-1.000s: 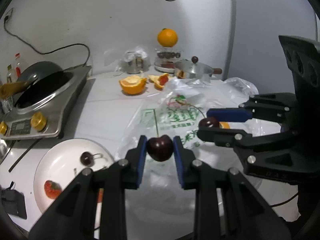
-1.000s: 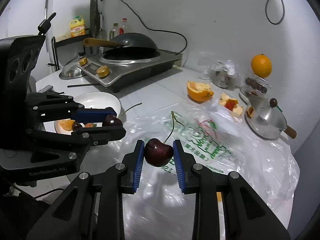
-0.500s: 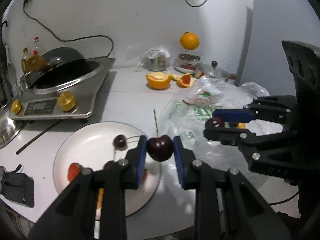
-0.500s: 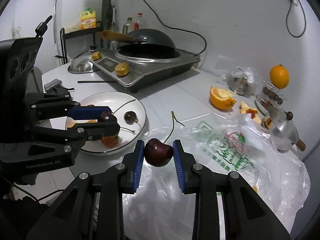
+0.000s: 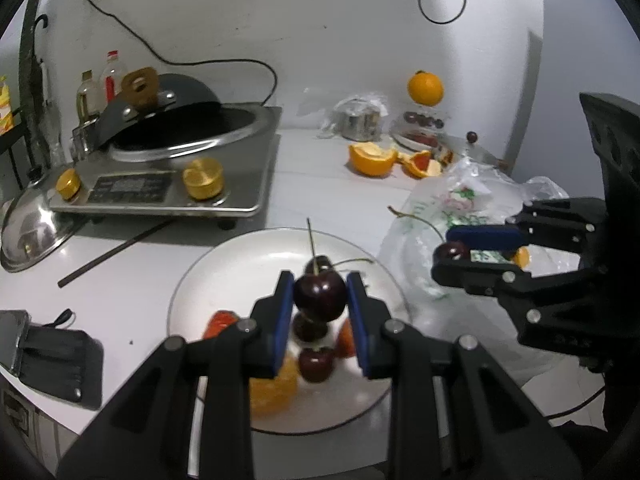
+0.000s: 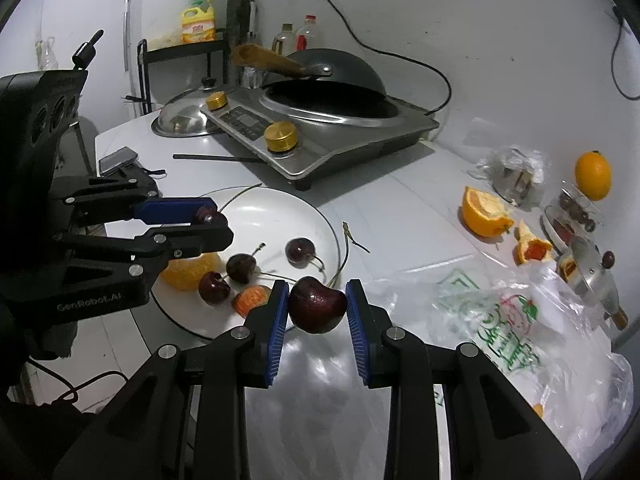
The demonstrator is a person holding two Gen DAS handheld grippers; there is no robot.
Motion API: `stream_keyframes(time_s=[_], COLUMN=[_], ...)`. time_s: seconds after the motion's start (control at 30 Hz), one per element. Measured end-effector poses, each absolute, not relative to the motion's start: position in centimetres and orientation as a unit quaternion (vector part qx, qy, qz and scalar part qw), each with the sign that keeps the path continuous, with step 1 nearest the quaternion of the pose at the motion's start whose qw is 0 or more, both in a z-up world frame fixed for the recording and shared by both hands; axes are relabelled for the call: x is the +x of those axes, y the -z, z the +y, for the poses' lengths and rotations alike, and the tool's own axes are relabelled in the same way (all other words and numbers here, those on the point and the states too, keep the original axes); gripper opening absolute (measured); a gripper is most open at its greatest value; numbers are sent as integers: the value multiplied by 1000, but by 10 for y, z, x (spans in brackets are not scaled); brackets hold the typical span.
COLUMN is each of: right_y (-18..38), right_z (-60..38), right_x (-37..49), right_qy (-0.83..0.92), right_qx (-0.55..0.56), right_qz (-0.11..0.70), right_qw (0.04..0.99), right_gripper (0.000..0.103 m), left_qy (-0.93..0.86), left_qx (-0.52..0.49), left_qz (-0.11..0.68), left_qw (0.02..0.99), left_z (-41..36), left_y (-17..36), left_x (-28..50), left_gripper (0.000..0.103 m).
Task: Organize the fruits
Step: 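Carry the cherries over the white plate with both tools, then open both grippers to drop the cherries onto the plate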
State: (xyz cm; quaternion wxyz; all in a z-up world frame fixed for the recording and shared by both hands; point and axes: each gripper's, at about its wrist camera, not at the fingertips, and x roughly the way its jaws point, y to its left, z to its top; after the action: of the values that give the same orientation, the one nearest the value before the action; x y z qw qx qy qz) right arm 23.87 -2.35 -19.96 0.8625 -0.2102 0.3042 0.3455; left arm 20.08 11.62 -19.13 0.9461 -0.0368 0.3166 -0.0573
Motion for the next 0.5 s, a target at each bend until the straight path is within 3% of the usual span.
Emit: stream_keyframes(time_s=[0.5], right_y=[211], right_z=[18], right_x=[259], right_qy=[-367], right_qx=[-218], right_qz=[316], right_qw=[847], right_gripper=[31], left_qy=[25], left_qx=[-52], left_qz=[326], left_qw=[944], left_z=[165], left_y=[207], left_x=[217], left_gripper=[27])
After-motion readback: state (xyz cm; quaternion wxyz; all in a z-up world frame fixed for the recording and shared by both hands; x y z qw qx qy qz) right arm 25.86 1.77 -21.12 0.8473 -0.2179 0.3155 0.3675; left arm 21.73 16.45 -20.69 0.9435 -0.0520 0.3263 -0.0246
